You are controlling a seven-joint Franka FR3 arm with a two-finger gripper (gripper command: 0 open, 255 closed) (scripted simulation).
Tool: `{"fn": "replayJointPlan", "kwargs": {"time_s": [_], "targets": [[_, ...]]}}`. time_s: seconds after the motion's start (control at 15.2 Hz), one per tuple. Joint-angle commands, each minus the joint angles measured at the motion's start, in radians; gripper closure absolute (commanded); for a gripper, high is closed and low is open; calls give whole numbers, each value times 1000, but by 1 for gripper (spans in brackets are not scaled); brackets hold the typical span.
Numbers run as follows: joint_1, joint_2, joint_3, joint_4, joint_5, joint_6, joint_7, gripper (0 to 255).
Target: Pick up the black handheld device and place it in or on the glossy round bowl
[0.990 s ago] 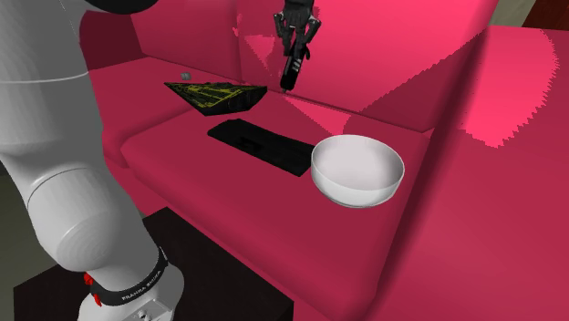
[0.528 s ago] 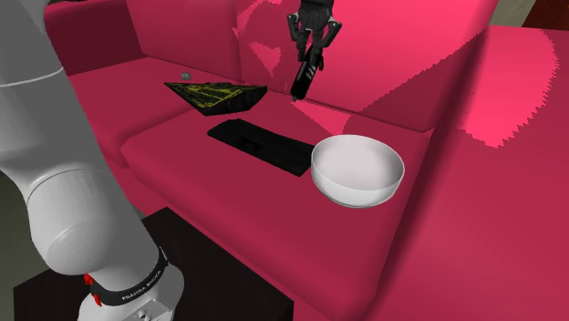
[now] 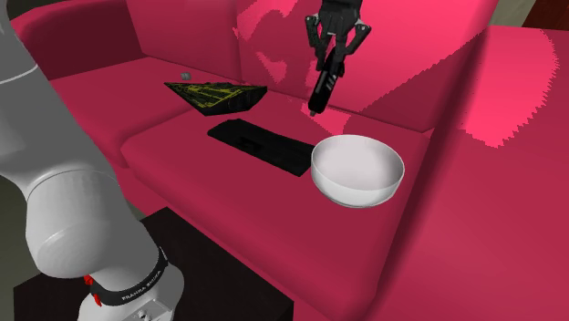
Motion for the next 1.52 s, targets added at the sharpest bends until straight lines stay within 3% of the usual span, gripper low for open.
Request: {"fn": "replayJointPlan", "kwargs": {"time_s": [0.0,0.66,1.45], "targets": [[-26,-19,-27,-19,-11,1,-55,255],[-134,-27,-152,-4,-58,-14,-292,255],[-134,-57,-151,-201,-64,153,-279,255]]}}
